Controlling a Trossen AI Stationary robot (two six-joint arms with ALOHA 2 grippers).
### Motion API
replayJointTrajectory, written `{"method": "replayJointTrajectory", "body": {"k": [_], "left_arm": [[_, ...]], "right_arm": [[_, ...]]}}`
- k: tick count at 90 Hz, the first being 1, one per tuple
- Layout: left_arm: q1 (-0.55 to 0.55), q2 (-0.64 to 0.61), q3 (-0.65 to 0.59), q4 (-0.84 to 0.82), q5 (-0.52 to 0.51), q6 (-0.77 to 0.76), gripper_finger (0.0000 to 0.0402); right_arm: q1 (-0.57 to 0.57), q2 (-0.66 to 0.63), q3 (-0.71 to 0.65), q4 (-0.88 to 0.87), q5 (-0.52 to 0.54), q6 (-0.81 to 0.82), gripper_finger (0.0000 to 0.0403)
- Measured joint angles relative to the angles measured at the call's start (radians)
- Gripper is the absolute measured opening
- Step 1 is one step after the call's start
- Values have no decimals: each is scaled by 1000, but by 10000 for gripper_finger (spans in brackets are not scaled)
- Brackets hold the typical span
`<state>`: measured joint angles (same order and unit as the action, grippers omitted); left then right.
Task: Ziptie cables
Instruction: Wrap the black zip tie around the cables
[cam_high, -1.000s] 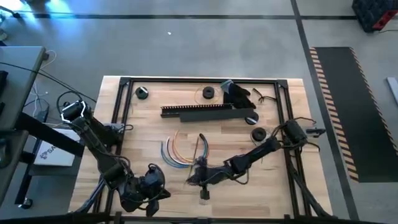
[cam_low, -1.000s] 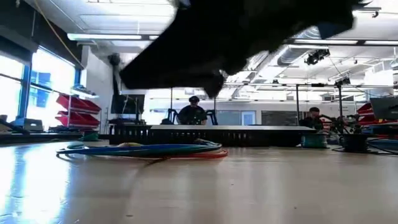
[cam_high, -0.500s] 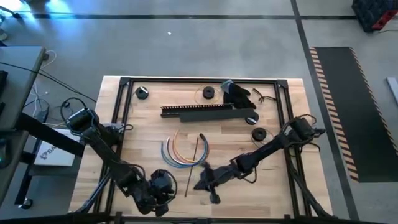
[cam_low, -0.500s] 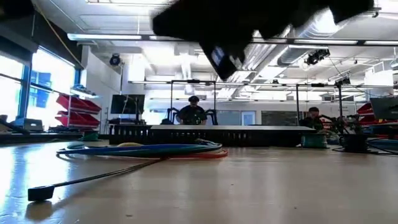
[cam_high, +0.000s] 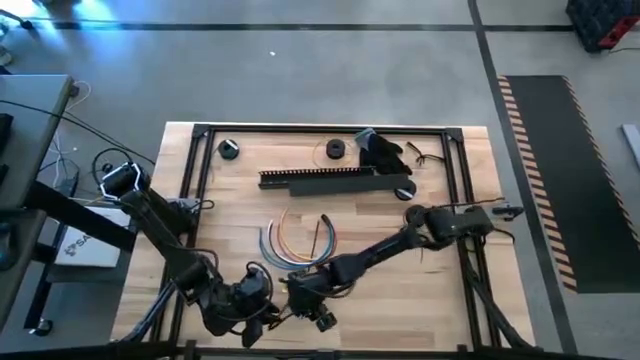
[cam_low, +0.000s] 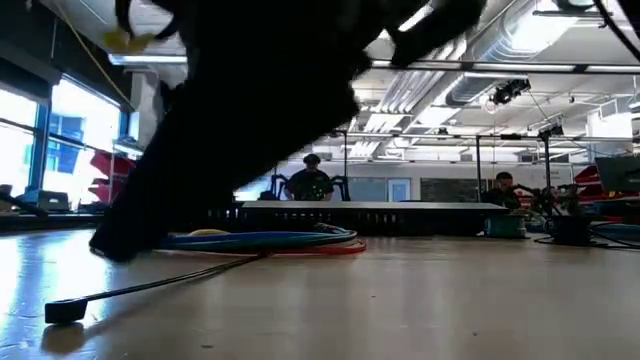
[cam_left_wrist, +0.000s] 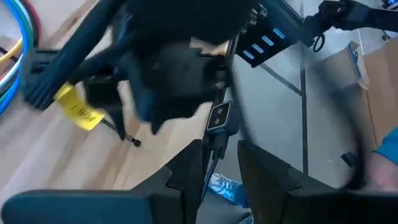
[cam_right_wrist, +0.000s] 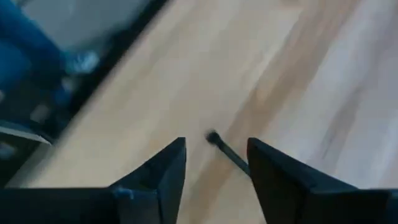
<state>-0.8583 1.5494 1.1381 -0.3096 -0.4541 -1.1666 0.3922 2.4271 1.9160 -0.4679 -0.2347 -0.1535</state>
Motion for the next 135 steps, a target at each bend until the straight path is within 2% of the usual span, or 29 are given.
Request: {"method": "replayJointTrajectory", "body": {"k": [17,35,41,55,84,98,112,125,135], "left_arm": [[-6,0,0,0,-3,-1,90],[-7,2,0,2,-3,-1,90],[-7,2,0,1,-3,0,90],[-7,2,0,-5,13,7,90],[-8,2,0,-5,76,12,90],[-12,2,0,2,48,57,90],[-24,5,0,2,-23,116,90],[-29,33,0,3,-86,132,90],[-23,74,1,27,-106,132,90]], "right_arm": [[-6,45,47,-34,25,-57,121],[10,53,35,-38,93,-224,19],[23,53,33,-29,154,-247,7],[71,59,29,49,388,-219,1],[155,8,25,89,611,193,0],[189,-19,24,48,682,363,0],[204,-51,10,-93,769,571,0],[223,-147,-140,-84,835,771,0],[228,-267,-331,43,837,856,0]]}}
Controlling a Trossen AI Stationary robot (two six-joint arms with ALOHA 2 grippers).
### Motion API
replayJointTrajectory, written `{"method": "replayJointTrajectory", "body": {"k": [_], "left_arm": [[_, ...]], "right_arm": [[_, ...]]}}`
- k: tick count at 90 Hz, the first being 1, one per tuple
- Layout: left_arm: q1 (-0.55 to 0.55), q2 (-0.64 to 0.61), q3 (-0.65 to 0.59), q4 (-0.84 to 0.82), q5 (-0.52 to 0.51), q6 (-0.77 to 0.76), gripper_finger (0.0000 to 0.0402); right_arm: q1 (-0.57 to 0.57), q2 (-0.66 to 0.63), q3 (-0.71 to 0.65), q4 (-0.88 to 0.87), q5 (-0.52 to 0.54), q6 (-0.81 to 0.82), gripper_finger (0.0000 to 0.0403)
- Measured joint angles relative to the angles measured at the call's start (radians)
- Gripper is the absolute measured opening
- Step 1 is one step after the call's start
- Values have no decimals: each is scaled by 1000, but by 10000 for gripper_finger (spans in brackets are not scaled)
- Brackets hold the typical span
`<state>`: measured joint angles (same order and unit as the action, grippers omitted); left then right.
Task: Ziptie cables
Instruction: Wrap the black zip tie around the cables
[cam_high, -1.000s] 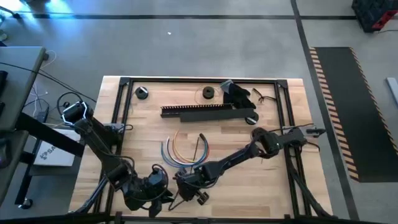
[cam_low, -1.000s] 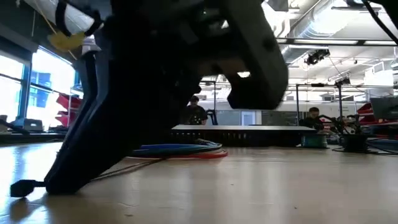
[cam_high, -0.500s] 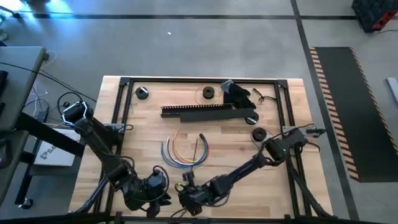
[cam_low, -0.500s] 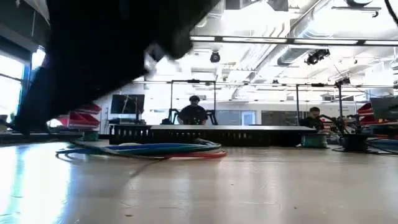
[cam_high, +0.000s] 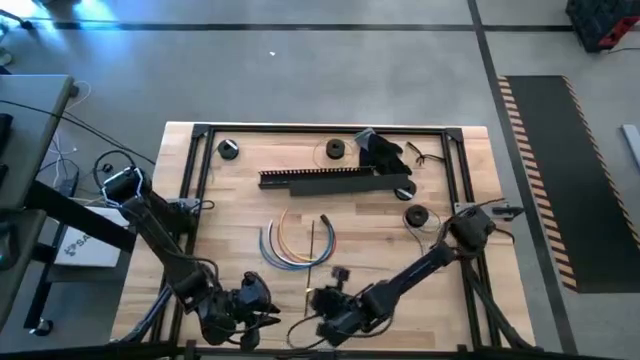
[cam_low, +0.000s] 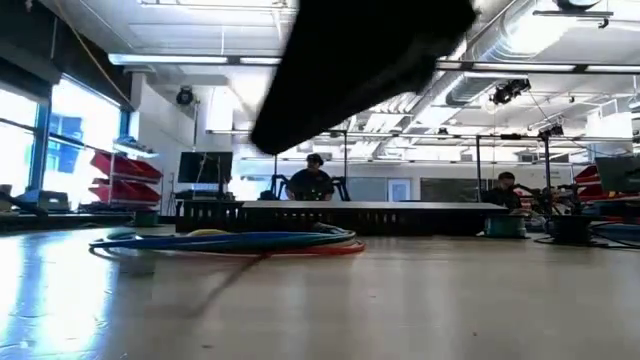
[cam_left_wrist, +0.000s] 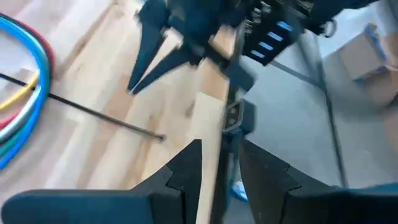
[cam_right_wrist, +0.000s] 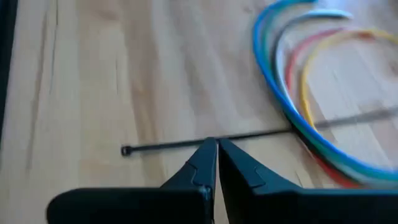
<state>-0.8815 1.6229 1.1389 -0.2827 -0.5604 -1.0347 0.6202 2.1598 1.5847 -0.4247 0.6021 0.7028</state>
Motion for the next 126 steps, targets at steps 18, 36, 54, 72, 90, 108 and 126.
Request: {"method": "replayJointTrajectory", "body": {"k": [18,36,54,72,90,108,126], "left_arm": [[53,99,0,-1,72,16,90],[88,71,0,2,104,-24,90],[90,-13,0,-6,105,-37,90],[89,-40,0,-2,111,-60,90],[83,-40,0,-4,110,-64,90],[82,-40,0,-4,111,-64,90],[82,-40,0,-4,110,-64,90]], "right_arm": [[-19,-192,-330,357,-112,-42,0],[-76,-176,-369,546,-541,-281,1],[-121,-48,-156,437,-736,-569,67],[-162,118,157,64,-787,-806,142],[-171,259,366,-153,-792,-1023,142],[-170,310,408,-168,-727,-1068,95],[-170,343,411,-195,-731,-1074,20]]}}
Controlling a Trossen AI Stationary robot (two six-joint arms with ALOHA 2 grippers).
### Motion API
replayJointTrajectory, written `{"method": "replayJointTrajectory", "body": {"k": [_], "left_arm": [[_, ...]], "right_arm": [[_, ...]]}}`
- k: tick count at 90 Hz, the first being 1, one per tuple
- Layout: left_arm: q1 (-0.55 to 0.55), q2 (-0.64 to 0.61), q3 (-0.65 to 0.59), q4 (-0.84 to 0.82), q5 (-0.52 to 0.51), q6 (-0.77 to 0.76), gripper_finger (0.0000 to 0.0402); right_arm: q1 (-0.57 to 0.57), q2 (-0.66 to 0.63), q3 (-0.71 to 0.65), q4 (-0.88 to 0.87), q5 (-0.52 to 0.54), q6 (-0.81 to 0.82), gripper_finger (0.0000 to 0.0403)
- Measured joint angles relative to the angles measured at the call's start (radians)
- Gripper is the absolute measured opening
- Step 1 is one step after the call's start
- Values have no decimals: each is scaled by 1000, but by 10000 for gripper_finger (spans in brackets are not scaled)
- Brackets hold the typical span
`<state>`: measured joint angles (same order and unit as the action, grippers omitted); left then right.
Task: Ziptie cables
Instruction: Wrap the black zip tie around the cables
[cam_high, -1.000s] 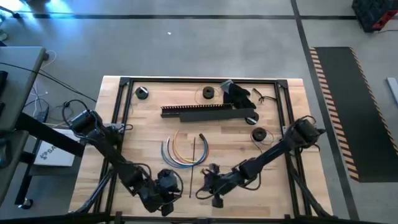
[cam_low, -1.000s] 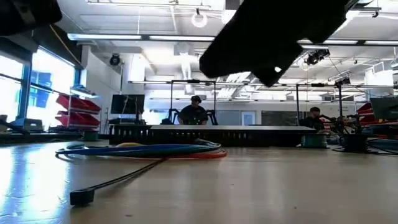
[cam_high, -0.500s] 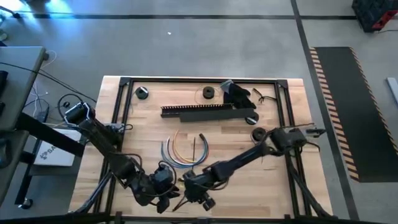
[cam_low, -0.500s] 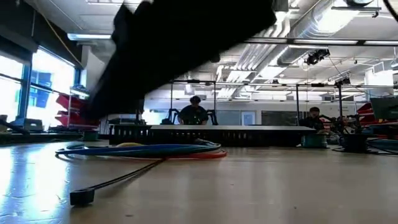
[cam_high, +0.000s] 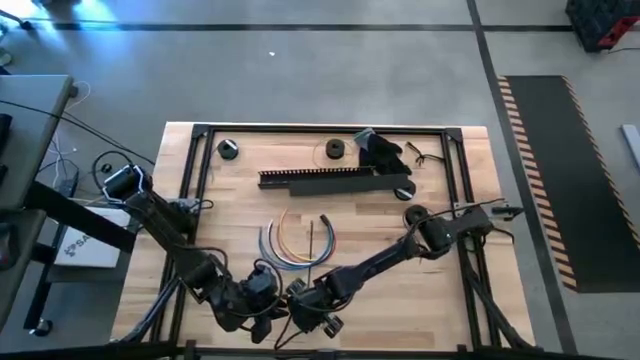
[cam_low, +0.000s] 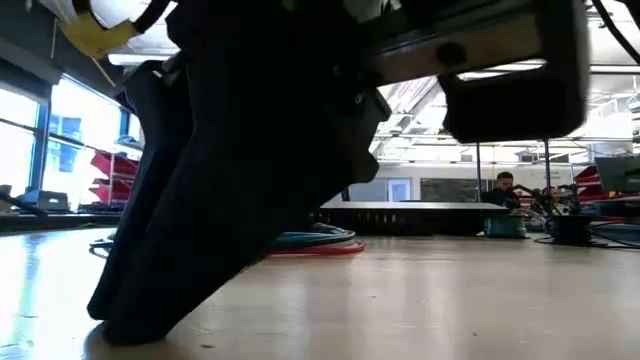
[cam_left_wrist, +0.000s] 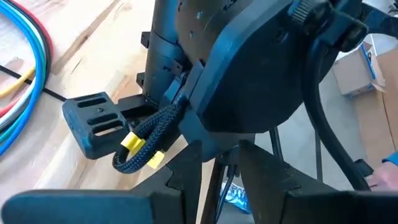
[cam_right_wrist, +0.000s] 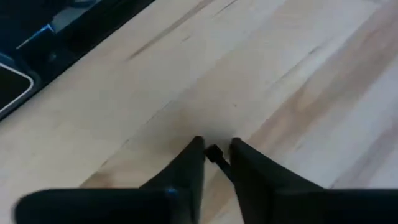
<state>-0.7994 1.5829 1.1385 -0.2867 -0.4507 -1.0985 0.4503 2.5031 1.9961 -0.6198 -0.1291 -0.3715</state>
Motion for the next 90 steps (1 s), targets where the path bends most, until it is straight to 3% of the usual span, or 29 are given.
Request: {"method": "replayJointTrajectory", "body": {"k": [15,51,77,90], "left_arm": [[0,0,0,4,4,8,90],[-23,-10,0,71,21,63,90],[-35,-10,0,66,-30,114,90],[-25,17,0,78,-79,156,90]], "right_arm": [[21,-7,-3,26,71,21,5],[97,-102,-45,140,341,367,1],[117,-314,-286,207,494,586,1],[104,-447,-485,327,487,643,1]]}}
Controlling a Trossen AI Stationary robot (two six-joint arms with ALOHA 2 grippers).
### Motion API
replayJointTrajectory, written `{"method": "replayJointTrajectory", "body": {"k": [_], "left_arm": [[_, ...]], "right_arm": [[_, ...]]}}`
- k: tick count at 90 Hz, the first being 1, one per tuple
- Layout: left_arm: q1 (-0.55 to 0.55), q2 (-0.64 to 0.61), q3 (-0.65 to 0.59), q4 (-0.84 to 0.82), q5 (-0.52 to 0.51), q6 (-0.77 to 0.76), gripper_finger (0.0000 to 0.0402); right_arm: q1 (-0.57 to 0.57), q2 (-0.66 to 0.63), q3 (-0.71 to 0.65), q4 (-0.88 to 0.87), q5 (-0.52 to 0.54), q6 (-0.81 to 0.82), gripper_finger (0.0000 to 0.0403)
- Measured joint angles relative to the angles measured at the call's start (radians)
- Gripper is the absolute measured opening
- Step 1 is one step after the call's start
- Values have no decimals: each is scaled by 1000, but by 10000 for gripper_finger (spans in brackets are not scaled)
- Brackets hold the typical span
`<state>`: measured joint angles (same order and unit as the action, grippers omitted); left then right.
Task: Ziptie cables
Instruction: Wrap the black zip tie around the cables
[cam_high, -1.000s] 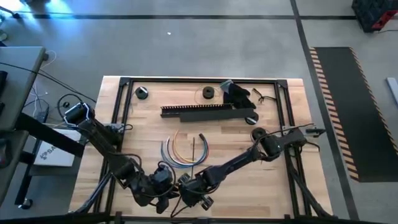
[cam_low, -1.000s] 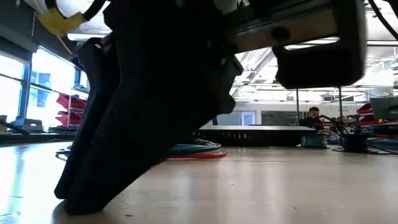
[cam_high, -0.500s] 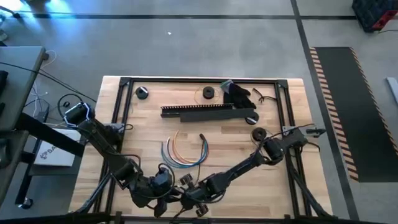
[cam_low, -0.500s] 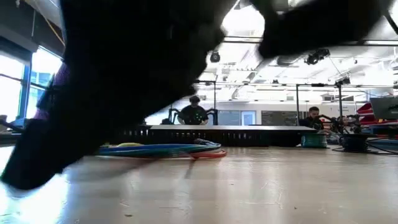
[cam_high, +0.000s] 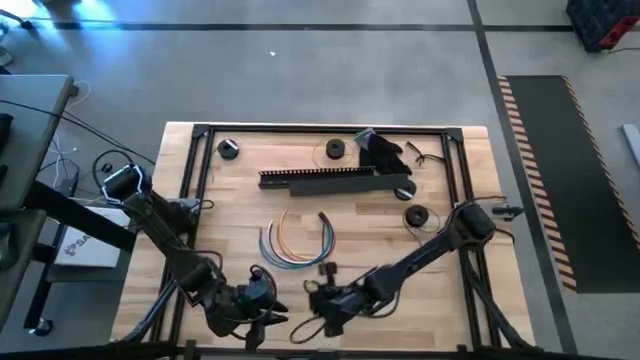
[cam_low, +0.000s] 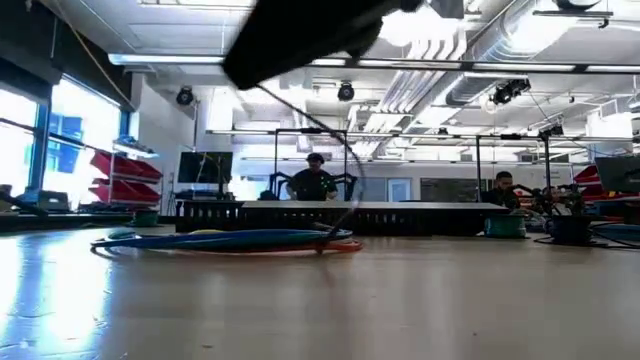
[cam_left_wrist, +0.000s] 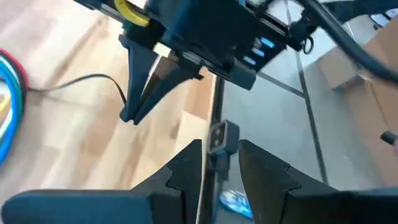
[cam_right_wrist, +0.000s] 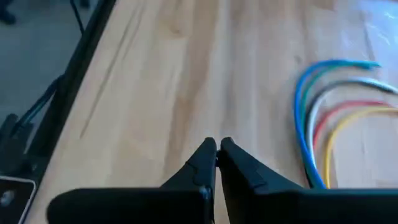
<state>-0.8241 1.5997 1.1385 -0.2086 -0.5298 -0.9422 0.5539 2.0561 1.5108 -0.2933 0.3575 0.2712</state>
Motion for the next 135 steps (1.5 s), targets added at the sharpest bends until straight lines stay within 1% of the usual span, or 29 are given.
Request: {"method": "replayJointTrajectory", "body": {"k": [11,22,33,42,50,61,76,92,104,111,119,135], "left_arm": [[28,49,0,43,-4,41,90],[75,103,0,115,21,118,90],[134,147,0,168,39,190,93],[175,172,0,164,30,231,102],[200,188,0,167,-7,263,112],[216,196,0,183,-79,272,126],[224,196,0,187,-156,266,143],[239,207,0,188,-173,242,145],[249,236,0,192,-155,211,144],[248,245,0,208,-135,210,136],[248,245,0,209,-122,211,118],[249,245,0,207,-95,215,57]], "right_arm": [[-17,-107,-157,107,-45,32,1],[-38,-197,-271,194,-87,36,0],[-62,-265,-335,253,-168,18,0],[-78,-297,-352,261,-215,9,0],[-83,-314,-368,277,-200,20,0],[-78,-315,-386,310,-156,83,0],[-61,-314,-395,338,-21,198,0],[-59,-314,-396,375,16,304,0],[-59,-314,-396,372,28,310,0],[-59,-314,-396,360,28,308,0],[-58,-314,-396,349,27,307,0],[-59,-314,-396,336,17,307,0]]}}
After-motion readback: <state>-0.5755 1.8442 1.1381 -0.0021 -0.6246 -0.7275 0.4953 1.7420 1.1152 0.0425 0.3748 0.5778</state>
